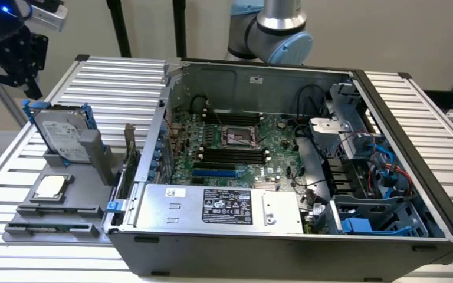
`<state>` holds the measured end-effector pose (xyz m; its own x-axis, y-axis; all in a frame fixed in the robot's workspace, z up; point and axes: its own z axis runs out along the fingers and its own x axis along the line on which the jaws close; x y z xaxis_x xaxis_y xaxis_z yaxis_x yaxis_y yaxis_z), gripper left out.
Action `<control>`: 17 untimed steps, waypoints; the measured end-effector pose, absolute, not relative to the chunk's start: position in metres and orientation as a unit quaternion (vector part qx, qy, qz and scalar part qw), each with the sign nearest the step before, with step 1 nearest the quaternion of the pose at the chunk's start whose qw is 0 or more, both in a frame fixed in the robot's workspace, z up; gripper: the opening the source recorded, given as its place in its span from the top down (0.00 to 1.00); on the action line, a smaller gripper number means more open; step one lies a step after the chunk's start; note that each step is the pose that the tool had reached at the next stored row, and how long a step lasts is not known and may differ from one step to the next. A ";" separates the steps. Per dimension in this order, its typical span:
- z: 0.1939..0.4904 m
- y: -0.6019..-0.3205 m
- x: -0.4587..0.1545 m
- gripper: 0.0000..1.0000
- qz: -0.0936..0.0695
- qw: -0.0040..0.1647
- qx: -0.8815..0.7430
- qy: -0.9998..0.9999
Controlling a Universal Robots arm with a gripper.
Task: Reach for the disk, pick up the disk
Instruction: 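Pick up the disk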
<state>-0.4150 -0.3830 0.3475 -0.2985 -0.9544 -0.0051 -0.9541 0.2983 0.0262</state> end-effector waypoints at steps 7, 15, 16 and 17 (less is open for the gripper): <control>0.346 -0.383 -0.415 0.89 -0.011 0.006 0.642 -0.766; 0.346 -0.384 -0.411 0.89 -0.011 0.006 0.675 -0.738; 0.346 -0.384 -0.411 0.89 -0.011 0.006 0.675 -0.738; 0.346 -0.384 -0.411 0.89 -0.011 0.006 0.675 -0.738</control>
